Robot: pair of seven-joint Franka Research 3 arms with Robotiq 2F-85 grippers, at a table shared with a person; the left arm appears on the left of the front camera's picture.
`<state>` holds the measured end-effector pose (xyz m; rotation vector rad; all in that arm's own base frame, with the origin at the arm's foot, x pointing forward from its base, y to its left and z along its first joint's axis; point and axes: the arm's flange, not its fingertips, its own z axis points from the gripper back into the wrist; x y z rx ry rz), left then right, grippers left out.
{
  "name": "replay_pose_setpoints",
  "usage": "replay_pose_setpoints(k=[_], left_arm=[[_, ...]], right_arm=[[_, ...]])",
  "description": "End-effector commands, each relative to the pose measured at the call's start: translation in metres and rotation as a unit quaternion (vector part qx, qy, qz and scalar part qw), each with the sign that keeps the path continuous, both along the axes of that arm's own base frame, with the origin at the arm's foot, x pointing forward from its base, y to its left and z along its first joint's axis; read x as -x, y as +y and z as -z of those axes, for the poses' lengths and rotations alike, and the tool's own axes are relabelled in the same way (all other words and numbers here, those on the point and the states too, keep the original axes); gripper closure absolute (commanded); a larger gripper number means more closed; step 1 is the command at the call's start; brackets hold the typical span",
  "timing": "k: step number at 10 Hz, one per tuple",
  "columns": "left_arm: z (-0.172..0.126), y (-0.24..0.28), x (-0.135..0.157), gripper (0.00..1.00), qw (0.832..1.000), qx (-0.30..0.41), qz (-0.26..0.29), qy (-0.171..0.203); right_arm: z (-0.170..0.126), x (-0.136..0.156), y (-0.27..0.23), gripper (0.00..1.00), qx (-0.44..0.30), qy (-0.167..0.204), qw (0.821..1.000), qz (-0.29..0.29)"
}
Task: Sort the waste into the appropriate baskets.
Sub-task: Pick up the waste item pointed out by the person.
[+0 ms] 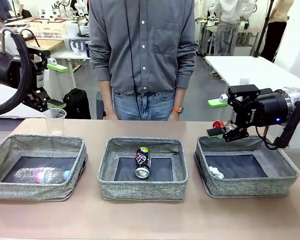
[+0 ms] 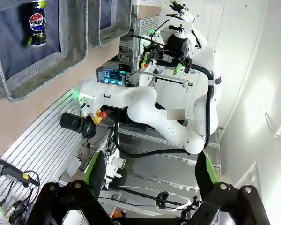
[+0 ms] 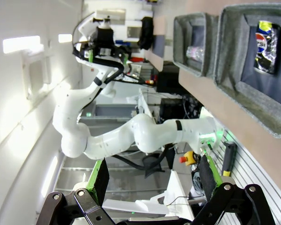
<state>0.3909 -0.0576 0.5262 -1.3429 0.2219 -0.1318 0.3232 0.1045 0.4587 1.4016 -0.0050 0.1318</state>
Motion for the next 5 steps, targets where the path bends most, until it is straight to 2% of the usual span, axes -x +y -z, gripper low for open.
replay_pose_setpoints(k=[1, 5], left_arm=[[-0.0009, -0.0016, 0.001, 0.03, 1.0, 0.001, -0.006, 0.001], [-0.0009, -0.0016, 0.001, 0.03, 1.0, 0.001, -0.006, 0.001]], right_arm=[[-0.004, -0.0009, 0.0025, 0.0, -0.012, 0.006, 1.0, 0.005], [-0.004, -0.0009, 0.0025, 0.0, -0.012, 0.006, 1.0, 0.005]])
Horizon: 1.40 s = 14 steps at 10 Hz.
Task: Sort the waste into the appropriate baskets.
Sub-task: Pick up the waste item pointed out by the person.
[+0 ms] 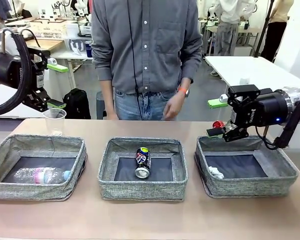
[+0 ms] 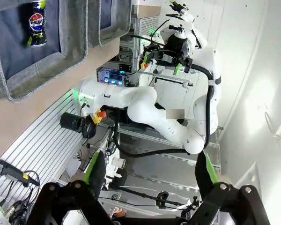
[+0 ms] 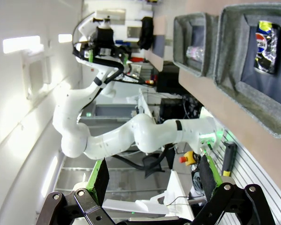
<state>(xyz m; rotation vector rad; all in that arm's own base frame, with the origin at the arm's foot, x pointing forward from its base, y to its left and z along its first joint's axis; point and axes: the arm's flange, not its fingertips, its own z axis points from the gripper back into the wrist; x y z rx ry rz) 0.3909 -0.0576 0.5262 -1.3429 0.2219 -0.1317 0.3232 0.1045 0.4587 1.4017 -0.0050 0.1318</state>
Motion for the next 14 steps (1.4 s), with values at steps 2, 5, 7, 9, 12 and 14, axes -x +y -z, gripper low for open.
replay_pose_setpoints(k=[2, 5, 7, 9, 12, 14], left_arm=[[-0.001, -0.002, 0.001, 0.03, 1.0, 0.001, -0.006, 0.001], [-0.001, -0.002, 0.001, 0.03, 1.0, 0.001, -0.006, 0.001], [-0.001, -0.002, 0.001, 0.03, 1.0, 0.001, -0.006, 0.001], [-0.001, -0.002, 0.001, 0.03, 1.0, 0.001, -0.006, 0.001], [-0.001, -0.002, 0.001, 0.03, 1.0, 0.001, -0.006, 0.001], [-0.001, -0.002, 0.001, 0.03, 1.0, 0.001, -0.006, 0.001]], right_arm=[[-0.004, -0.001, 0.002, 0.0, -0.012, 0.006, 1.0, 0.005], [-0.004, -0.001, 0.002, 0.0, -0.012, 0.006, 1.0, 0.005], [-0.004, -0.001, 0.002, 0.0, -0.012, 0.006, 1.0, 0.005], [-0.004, -0.001, 0.002, 0.0, -0.012, 0.006, 1.0, 0.005], [-0.002, -0.001, 0.017, 0.0, 0.31, -0.043, 0.932, 0.182], [0.001, -0.011, 0.026, 0.0, 0.654, -0.082, 0.668, 0.345]])
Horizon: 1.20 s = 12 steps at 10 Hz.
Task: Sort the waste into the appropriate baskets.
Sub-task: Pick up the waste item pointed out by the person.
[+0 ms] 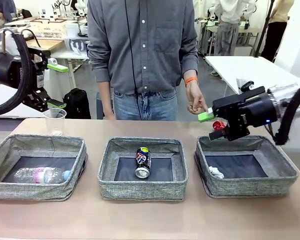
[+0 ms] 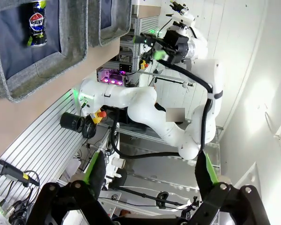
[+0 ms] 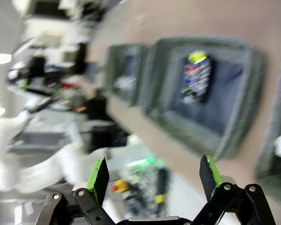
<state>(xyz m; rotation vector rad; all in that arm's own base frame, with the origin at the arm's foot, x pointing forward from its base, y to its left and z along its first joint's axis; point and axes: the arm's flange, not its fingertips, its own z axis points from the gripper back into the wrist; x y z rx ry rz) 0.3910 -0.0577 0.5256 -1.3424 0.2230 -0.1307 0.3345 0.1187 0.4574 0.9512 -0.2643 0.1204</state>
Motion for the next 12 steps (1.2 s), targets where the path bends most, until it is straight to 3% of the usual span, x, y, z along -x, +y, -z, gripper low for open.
replay_pose_setpoints(k=[1, 3, 7, 8, 10, 11, 12], left_arm=[[-0.001, -0.001, 0.001, 0.03, 1.0, 0.001, -0.006, 0.0], [-0.001, -0.001, 0.001, 0.03, 1.0, 0.001, -0.006, 0.0], [-0.001, -0.001, 0.001, 0.03, 1.0, 0.001, -0.006, 0.0], [-0.001, -0.001, 0.001, 0.03, 1.0, 0.001, -0.006, 0.0], [-0.001, -0.001, 0.001, 0.03, 1.0, 0.001, -0.006, 0.0], [-0.001, -0.001, 0.001, 0.03, 1.0, 0.001, -0.006, 0.0], [-0.001, -0.001, 0.001, 0.03, 1.0, 0.001, -0.006, 0.0]], right_arm=[[-0.001, -0.005, 0.007, 0.0, 0.573, -0.037, 0.712, 0.403], [-0.002, 0.001, -0.003, 0.0, 0.617, -0.045, 0.677, 0.399], [-0.014, 0.032, -0.052, 0.0, 0.563, -0.002, 0.687, 0.459], [-0.021, -0.029, -0.024, 0.0, 0.36, -0.164, 0.887, 0.237], [-0.021, -0.029, -0.024, 0.0, 0.36, -0.164, 0.887, 0.237], [-0.022, -0.031, -0.034, 0.0, 0.407, -0.152, 0.854, 0.287], [-0.019, -0.028, -0.033, 0.0, 0.418, -0.136, 0.862, 0.253]])
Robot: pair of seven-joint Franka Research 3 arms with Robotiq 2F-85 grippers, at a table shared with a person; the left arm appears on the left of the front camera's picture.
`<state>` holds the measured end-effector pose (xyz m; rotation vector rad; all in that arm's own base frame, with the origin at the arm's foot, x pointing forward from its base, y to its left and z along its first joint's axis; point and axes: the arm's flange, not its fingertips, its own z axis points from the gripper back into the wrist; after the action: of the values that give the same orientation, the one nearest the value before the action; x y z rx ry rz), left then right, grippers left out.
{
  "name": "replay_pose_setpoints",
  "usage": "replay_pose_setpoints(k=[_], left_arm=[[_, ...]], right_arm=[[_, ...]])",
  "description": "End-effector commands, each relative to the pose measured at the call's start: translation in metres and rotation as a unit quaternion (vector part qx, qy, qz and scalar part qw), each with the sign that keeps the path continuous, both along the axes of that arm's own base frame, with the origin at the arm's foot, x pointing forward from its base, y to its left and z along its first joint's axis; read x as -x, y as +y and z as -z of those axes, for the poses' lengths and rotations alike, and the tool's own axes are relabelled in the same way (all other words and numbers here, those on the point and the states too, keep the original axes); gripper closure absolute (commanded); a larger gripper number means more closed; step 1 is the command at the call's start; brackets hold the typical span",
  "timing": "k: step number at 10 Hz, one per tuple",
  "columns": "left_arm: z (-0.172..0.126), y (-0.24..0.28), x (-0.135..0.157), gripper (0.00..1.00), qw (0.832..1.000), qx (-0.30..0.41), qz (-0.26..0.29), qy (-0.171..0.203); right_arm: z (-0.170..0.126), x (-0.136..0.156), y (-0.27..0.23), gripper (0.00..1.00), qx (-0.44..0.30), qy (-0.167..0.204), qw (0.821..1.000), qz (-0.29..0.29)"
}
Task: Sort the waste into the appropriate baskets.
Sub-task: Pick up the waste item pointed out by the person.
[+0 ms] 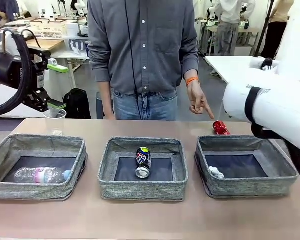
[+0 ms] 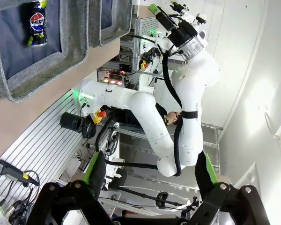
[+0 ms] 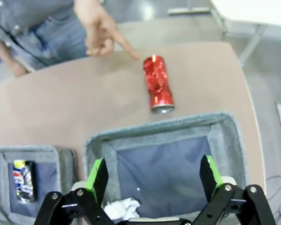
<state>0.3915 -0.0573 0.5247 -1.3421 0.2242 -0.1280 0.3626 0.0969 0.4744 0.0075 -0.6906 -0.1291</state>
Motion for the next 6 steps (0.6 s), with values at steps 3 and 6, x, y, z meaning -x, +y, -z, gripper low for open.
replay_pose_setpoints(k=[3, 6], left_arm=[[-0.002, -0.002, 0.002, 0.03, 1.0, 0.001, -0.005, -0.001], [-0.002, -0.002, 0.002, 0.03, 1.0, 0.001, -0.005, -0.001]], right_arm=[[-0.012, -0.053, -0.023, 0.0, 0.026, 0.124, 0.99, -0.059], [0.006, -0.141, -0.029, 0.0, -0.064, 0.129, 0.986, -0.085]])
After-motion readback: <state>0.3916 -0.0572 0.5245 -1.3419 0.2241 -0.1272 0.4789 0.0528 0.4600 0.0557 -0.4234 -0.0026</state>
